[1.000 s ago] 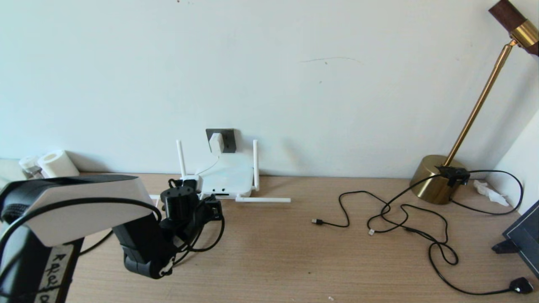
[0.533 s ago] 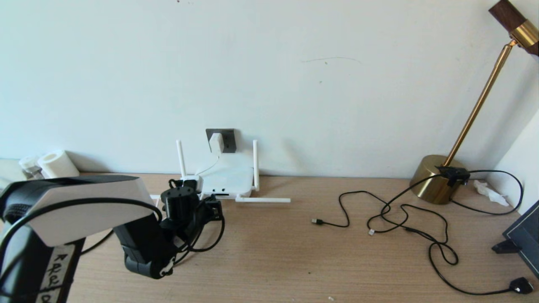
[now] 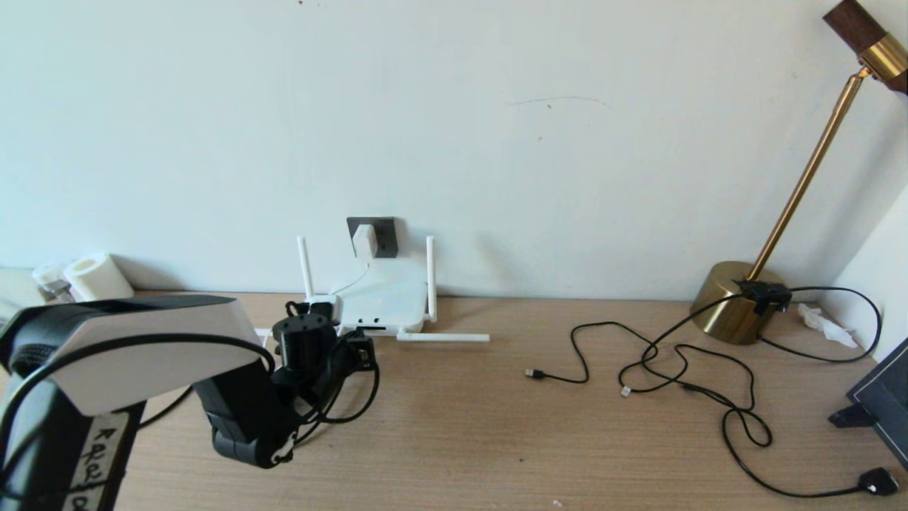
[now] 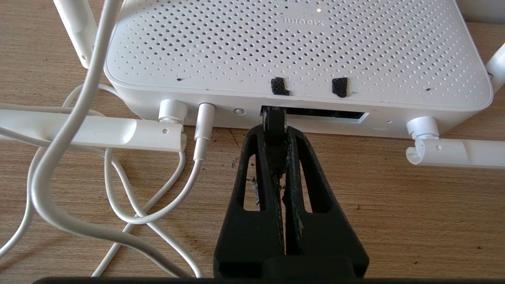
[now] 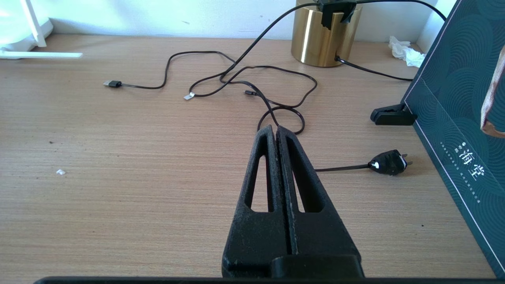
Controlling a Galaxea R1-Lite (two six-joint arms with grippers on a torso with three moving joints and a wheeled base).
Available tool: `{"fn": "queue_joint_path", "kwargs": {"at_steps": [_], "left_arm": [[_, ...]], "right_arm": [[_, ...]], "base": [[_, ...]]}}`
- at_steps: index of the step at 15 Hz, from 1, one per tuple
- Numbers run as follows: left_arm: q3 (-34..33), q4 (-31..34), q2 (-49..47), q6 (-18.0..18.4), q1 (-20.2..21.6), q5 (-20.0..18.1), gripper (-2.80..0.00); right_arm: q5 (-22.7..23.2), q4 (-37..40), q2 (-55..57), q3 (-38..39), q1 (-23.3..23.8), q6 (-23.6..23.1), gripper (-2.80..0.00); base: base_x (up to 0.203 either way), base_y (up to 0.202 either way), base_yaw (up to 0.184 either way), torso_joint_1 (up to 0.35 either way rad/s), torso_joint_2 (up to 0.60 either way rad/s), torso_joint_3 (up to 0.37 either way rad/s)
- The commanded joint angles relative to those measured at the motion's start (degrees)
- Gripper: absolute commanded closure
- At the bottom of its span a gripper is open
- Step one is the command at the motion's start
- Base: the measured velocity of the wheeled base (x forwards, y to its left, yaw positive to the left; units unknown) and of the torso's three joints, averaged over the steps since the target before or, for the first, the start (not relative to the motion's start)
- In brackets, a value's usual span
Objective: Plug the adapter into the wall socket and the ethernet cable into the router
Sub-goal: Plug cable into router interface
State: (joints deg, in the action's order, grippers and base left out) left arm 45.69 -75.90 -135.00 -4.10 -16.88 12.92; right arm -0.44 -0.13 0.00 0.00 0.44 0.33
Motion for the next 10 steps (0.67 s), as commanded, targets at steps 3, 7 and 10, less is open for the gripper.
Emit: {"fn": "queue_joint_path", "kwargs": {"at_steps": [3, 7, 10], "left_arm": [[0.4, -0.4, -0.2, 0.0, 0.0, 0.1, 0.00], [0.6, -0.3, -0.3, 0.0, 0.0, 0.1, 0.00], [0.8, -0.2, -0.4, 0.0, 0.0, 0.1, 0.00]], "right_arm": [[0.0, 0.0, 0.1, 0.0, 0.0, 0.0, 0.00], [0.0, 0.0, 0.1, 0.0, 0.0, 0.0, 0.00], [0.0, 0.0, 0.1, 0.0, 0.0, 0.0, 0.00]], "base": [[0.000, 0.000, 0.000, 0.000, 0.00, 0.000], [0.000, 0.000, 0.000, 0.000, 0.00, 0.000], [0.000, 0.000, 0.000, 0.000, 0.00, 0.000]]}}
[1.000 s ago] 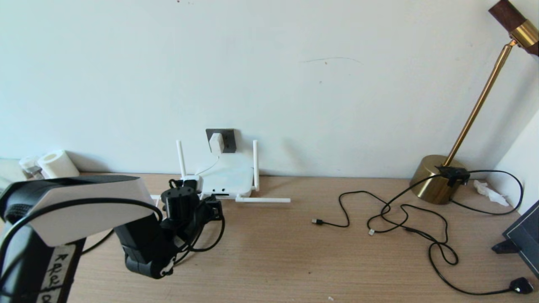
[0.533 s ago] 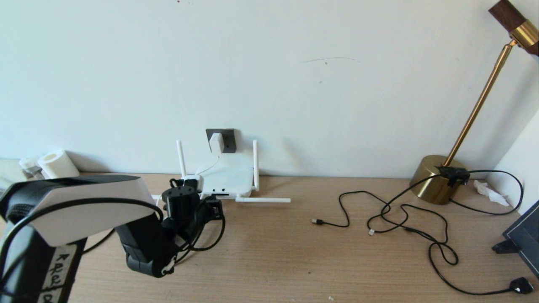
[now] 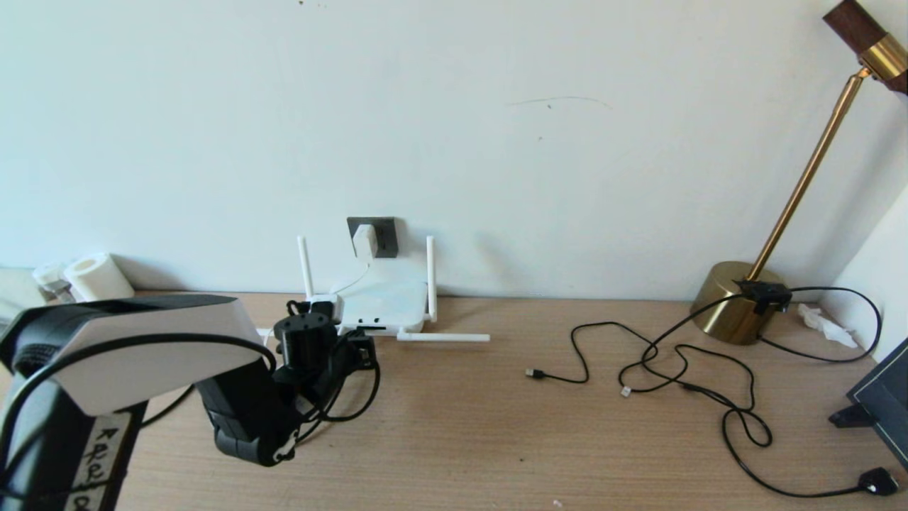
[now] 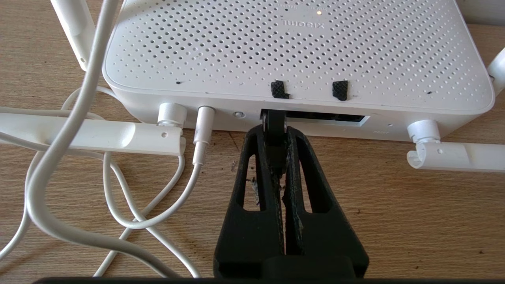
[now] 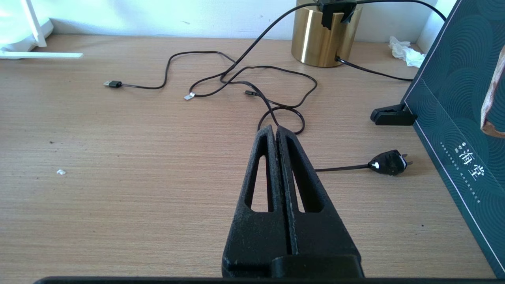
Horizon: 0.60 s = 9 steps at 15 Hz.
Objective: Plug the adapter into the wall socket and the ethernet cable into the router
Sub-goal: Plug cable into router interface
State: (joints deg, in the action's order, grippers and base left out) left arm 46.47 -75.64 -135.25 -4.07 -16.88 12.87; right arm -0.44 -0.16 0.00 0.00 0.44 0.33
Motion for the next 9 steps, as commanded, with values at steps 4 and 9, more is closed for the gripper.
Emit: {"fn": "queue_joint_path", "kwargs": {"at_steps": [4, 9], "left_arm": [[0.4, -0.5, -0.4, -0.1, 0.0, 0.1, 0.00], [1.2, -0.4, -0.8, -0.1, 0.0, 0.0, 0.00]], "right_arm": [[0.0, 0.0, 0.0, 0.0, 0.0, 0.0, 0.00], [0.0, 0.0, 0.1, 0.0, 0.0, 0.0, 0.00]], "base": [[0.000, 0.000, 0.000, 0.000, 0.00, 0.000], [0.000, 0.000, 0.000, 0.000, 0.00, 0.000]]}}
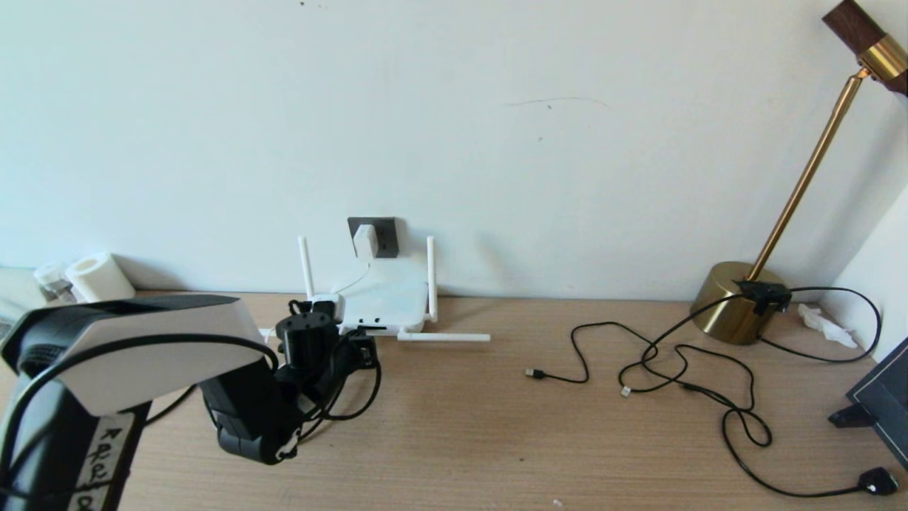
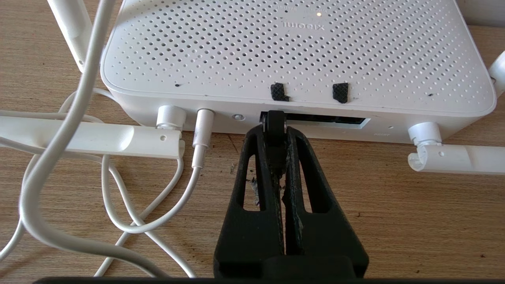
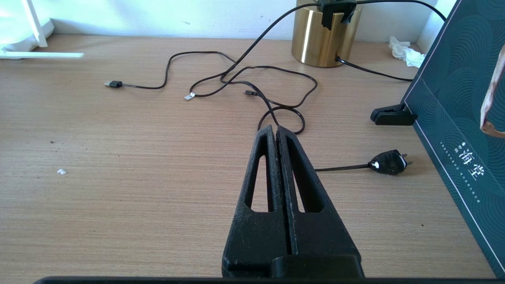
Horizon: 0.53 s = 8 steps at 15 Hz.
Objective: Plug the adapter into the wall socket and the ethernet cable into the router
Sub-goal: Plug cable into router interface
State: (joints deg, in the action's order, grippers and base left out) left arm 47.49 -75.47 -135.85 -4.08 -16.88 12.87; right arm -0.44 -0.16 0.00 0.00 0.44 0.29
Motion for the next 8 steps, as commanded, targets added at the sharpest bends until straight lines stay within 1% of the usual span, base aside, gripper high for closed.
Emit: {"fn": "queue_joint_path", "kwargs": {"at_steps": [1, 8], "left_arm": [[0.2, -0.5, -0.3, 0.0, 0.0, 0.0, 0.00], [1.0, -0.1, -1.1, 0.0, 0.0, 0.0, 0.00]], "right_arm": [[0.0, 0.0, 0.0, 0.0, 0.0, 0.0, 0.00], [0.0, 0.0, 0.0, 0.0, 0.0, 0.0, 0.00]], "base": [[0.000, 0.000, 0.000, 0.000, 0.00, 0.000], [0.000, 0.000, 0.000, 0.000, 0.00, 0.000]]}}
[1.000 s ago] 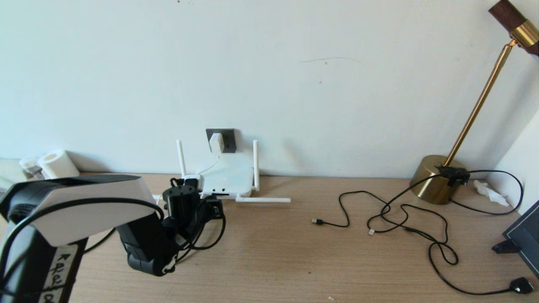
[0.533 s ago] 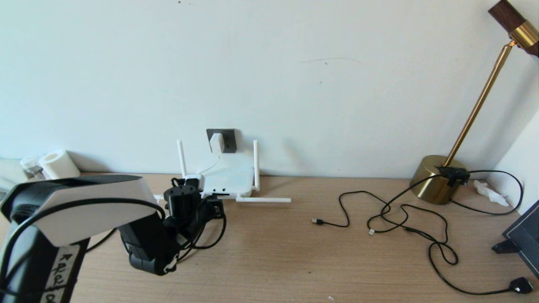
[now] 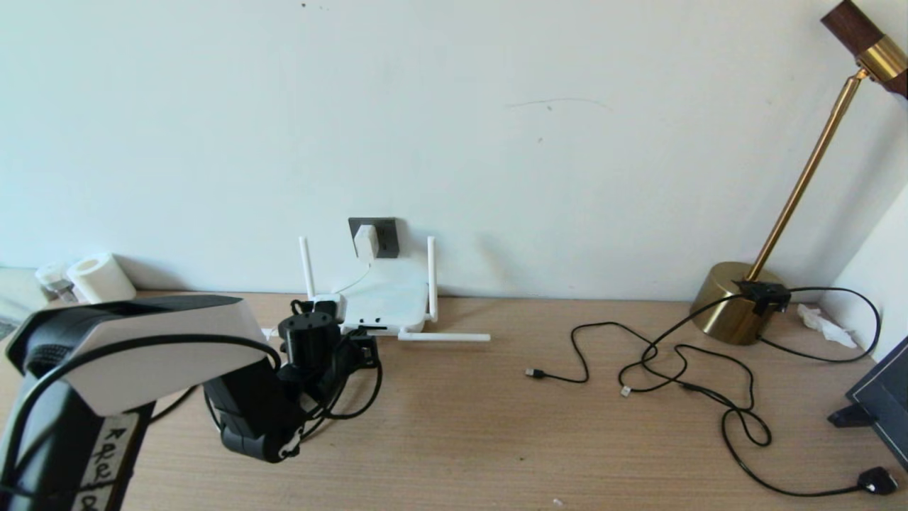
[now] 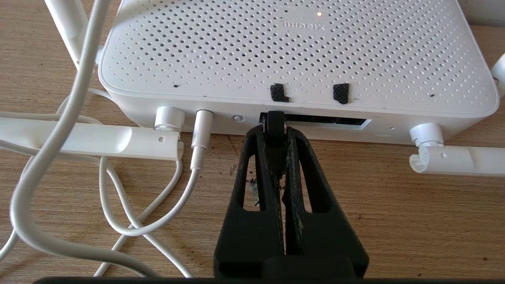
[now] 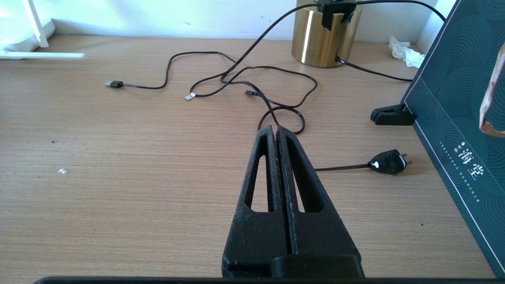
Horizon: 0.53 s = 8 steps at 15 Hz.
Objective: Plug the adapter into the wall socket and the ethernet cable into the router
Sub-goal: Plug cable into router interface
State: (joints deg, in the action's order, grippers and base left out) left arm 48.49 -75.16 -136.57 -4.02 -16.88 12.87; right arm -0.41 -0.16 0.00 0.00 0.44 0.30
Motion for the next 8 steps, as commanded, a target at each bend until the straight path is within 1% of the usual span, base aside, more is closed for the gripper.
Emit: {"fn": "queue_joint_path", "kwargs": {"at_steps": [1, 8], "left_arm": [[0.2, -0.4, -0.4, 0.0, 0.0, 0.0, 0.00], [0.8, -0.3, -0.7, -0.1, 0.0, 0.0, 0.00]], "right_arm": [[0.0, 0.0, 0.1, 0.0, 0.0, 0.0, 0.00], [0.0, 0.0, 0.1, 0.0, 0.0, 0.0, 0.00]], "base": [[0.000, 0.000, 0.000, 0.000, 0.00, 0.000], [0.000, 0.000, 0.000, 0.000, 0.00, 0.000]]}}
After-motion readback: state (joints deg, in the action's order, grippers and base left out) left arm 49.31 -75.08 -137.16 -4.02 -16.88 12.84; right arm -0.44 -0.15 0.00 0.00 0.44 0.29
